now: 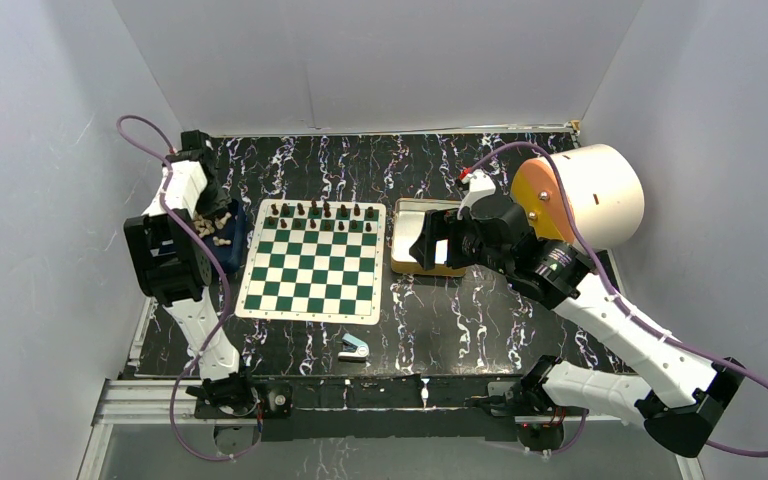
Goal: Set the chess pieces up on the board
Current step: Pick up the chess piece from the storage box, then place the chess piece on the chessboard.
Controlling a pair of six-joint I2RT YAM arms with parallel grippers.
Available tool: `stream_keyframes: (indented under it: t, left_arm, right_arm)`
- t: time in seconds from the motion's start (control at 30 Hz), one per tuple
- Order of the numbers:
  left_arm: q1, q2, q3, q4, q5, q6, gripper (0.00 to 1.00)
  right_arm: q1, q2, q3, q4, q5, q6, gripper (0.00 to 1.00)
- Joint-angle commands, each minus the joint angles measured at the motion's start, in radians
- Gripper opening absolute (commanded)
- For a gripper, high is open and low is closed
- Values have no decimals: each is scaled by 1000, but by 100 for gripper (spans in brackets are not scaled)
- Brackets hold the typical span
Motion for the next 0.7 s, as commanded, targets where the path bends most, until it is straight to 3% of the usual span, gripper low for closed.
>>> stream_keyframes:
  t: [0.0, 0.27, 0.47, 0.67]
  left_arm:
    - [6, -115, 98, -59, -11, 6, 0]
    - [7, -147, 103, -110, 14, 24, 0]
    - [3, -244, 71, -118, 140, 34, 0]
    - [-71, -297, 52, -146, 287, 38, 0]
  right_arm:
    - [-5, -16, 18, 9, 13, 16, 99]
    - [-6, -21, 4, 7, 29, 33, 99]
    - [-5, -12, -4, 18, 16, 75, 99]
    - [-5, 6, -20, 86, -31, 145, 99]
